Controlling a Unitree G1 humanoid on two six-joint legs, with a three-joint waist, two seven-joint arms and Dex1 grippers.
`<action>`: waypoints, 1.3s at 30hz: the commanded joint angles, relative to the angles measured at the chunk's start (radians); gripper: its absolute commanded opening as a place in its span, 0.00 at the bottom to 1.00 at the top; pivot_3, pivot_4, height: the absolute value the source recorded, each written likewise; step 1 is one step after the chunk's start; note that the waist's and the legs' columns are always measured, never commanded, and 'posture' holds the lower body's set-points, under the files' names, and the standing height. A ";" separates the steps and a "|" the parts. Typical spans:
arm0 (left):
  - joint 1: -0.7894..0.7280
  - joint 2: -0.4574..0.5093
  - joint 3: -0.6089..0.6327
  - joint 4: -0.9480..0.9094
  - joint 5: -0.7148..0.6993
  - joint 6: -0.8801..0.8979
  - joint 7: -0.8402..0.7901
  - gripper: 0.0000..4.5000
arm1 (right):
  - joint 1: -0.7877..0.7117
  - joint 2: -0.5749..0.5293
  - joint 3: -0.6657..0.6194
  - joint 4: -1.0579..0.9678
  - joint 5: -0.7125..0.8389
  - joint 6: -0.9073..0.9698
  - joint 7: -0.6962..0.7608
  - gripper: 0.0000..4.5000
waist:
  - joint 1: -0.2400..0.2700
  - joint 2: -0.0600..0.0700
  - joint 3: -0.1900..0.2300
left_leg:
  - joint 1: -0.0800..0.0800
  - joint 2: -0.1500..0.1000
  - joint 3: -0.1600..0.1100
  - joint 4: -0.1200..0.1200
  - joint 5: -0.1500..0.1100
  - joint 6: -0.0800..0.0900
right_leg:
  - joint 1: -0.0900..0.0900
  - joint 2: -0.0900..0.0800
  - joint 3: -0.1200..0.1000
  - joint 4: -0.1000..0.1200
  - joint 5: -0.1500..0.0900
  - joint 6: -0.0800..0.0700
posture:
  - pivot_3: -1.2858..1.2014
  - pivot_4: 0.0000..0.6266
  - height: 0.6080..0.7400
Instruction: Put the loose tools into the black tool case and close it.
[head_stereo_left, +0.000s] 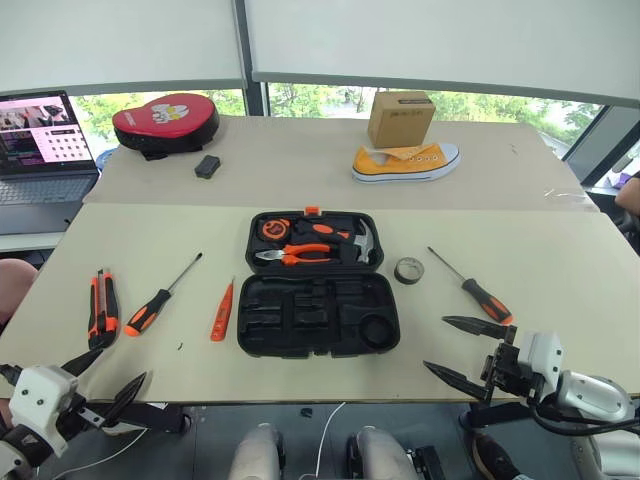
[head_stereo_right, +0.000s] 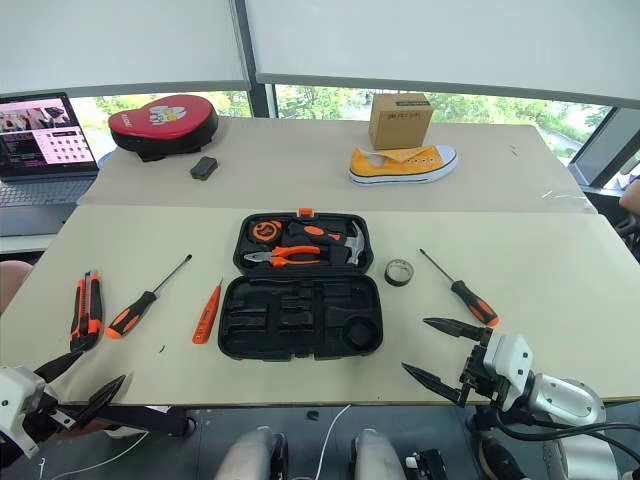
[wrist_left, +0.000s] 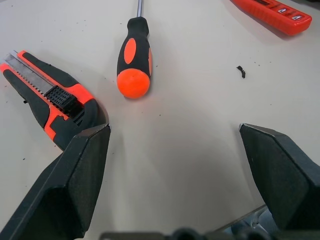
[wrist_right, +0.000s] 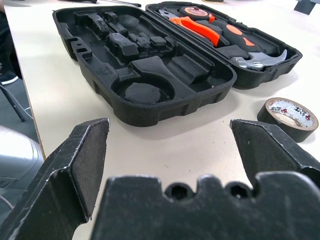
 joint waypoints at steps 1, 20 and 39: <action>0.009 0.008 0.015 -0.027 -0.035 0.017 0.004 0.98 | -0.015 0.007 -0.001 -0.005 0.000 -0.025 -0.009 1.00 | 0.000 0.000 0.000 | 0.000 0.000 0.000 0.000 0.000 0.000 | 0.000 0.000 0.000 0.000 0.000 0.000 | 0.52 0.24 1.00; 0.112 0.104 0.253 -0.111 -0.383 0.509 0.033 0.98 | -0.143 0.087 0.009 -0.155 0.111 0.074 -0.116 1.00 | 0.002 -0.002 -0.001 | -0.001 0.000 -0.001 -0.002 0.000 0.000 | -0.001 -0.001 -0.002 0.000 -0.001 0.000 | 0.52 0.24 1.00; -0.574 0.472 -0.307 -0.017 -0.231 0.949 0.243 0.89 | -0.116 0.107 0.043 -0.149 0.080 0.063 -0.125 1.00 | -0.024 0.001 0.001 | 0.001 -0.001 -0.001 -0.004 0.000 -0.002 | -0.002 0.003 0.000 0.003 0.000 0.000 | 0.52 0.24 1.00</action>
